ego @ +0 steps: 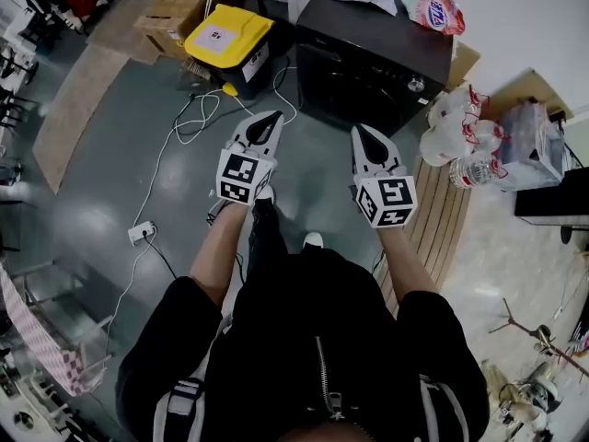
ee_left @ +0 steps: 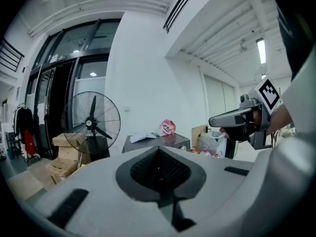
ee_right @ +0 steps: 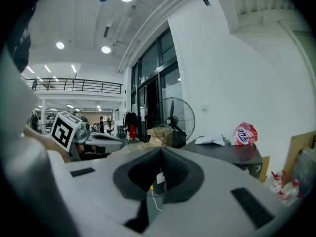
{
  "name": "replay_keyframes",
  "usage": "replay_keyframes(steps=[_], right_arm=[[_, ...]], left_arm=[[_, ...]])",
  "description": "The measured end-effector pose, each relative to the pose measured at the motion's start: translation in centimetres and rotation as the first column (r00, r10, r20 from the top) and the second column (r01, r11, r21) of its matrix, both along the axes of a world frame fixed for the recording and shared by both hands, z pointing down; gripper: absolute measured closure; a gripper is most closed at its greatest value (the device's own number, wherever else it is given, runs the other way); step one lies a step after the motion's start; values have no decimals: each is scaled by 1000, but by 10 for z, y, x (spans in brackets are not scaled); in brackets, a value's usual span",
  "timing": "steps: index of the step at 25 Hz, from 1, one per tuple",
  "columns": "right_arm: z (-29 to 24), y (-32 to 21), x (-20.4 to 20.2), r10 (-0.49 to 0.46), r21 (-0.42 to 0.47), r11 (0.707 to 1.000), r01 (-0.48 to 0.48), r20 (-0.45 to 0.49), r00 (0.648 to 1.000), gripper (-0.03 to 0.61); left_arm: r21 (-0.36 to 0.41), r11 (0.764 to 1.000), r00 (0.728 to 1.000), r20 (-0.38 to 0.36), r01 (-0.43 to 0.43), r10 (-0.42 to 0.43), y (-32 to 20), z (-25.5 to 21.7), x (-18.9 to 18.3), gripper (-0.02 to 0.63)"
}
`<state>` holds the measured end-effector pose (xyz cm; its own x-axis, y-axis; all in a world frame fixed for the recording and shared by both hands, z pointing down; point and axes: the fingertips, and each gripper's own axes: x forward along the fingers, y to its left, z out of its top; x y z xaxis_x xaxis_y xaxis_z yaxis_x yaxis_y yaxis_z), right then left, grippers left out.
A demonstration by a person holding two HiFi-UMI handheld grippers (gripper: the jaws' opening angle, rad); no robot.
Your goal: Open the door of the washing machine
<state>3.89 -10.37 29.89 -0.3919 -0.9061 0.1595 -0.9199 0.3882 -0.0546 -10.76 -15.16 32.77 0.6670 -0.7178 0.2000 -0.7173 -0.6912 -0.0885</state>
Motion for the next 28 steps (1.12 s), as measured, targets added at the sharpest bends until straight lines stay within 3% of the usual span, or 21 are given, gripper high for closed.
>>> replay_keyframes(steps=[7,17,23,28], right_arm=[[16,-71,3,146,-24,989,-146,-9,989,575],[31,-153,0,360,-49,932,-360,4,933,575],[34,-176,6,402,-55,914,-401,9,915,575],[49,-193,13,394,-75,916,-393,-3,919,575]], left_arm=[[-3,990,990,3,-138,138,-99,11,10,614],[-36,942,943,-2,-334,334,-201,33,25,614],[-47,925,926,4,-377,378,-229,46,37,612],[-69,928,930,7,-366,367,-252,63,41,612]])
